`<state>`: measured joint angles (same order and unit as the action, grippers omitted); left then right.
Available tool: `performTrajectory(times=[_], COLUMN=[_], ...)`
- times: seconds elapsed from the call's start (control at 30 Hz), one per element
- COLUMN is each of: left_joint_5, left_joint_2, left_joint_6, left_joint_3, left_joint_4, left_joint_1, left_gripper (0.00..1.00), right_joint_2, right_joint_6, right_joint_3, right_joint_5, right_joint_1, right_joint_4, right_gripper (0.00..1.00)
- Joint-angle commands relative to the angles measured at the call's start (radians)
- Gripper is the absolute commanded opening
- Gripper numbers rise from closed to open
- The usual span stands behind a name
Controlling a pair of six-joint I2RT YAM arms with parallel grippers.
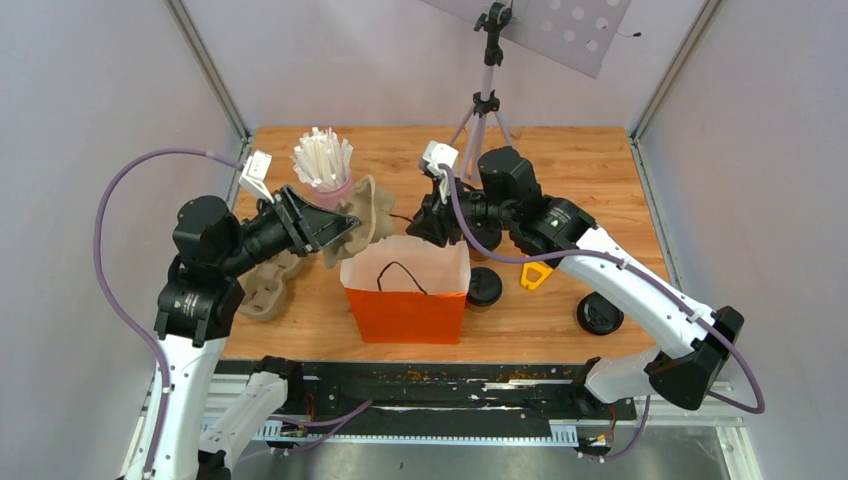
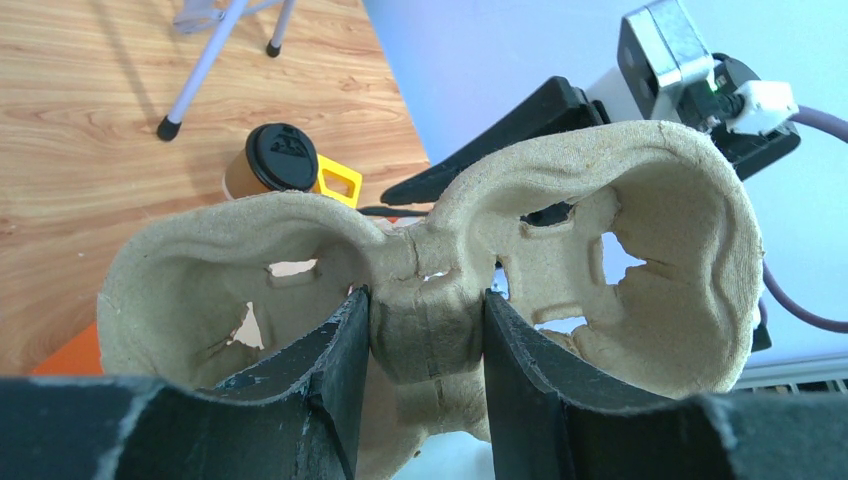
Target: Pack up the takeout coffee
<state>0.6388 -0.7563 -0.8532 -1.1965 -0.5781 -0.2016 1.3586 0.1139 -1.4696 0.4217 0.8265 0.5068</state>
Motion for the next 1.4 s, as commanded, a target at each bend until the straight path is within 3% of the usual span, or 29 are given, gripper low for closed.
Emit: performTrajectory(times=[0.0, 0.13, 0.33, 0.77, 1.37], left_joint_5=[0.021, 0.001, 0.017, -0.022, 0.001], left_joint_2=[0.023, 0.031, 0.041, 0.001, -0.049], left_joint_6=[-0.013, -0.004, -0.075, -0.092, -0.08], left_joint_3=[0.009, 0.042, 0.096, 0.089, 0.02], left_joint_4=[0.028, 0.004, 0.114, 0.153, 0.179], left_joint_1=[-0.011, -0.015, -0.034, -0.112, -0.13], left_gripper=[0.42, 0.41, 0.4, 0.4, 0.4], right_joint_2=[0.009, 0.006, 0.003, 0.012, 0.021], right_joint_6=[-0.025, -0.047, -0.083, -0.142, -0.162], right_joint_3=[0.003, 0.009, 0.034, 0.044, 0.048], right_joint_5=[-0.001, 0.005, 0.02, 0.055, 0.09], right_joint_1=[-0.013, -0.021, -0.039, -0.052, -0.053], right_joint_4=[-0.081, -0.099, -0.127, -0.155, -0.18], right_gripper=[0.27, 0.15, 0.0, 0.0, 0.0])
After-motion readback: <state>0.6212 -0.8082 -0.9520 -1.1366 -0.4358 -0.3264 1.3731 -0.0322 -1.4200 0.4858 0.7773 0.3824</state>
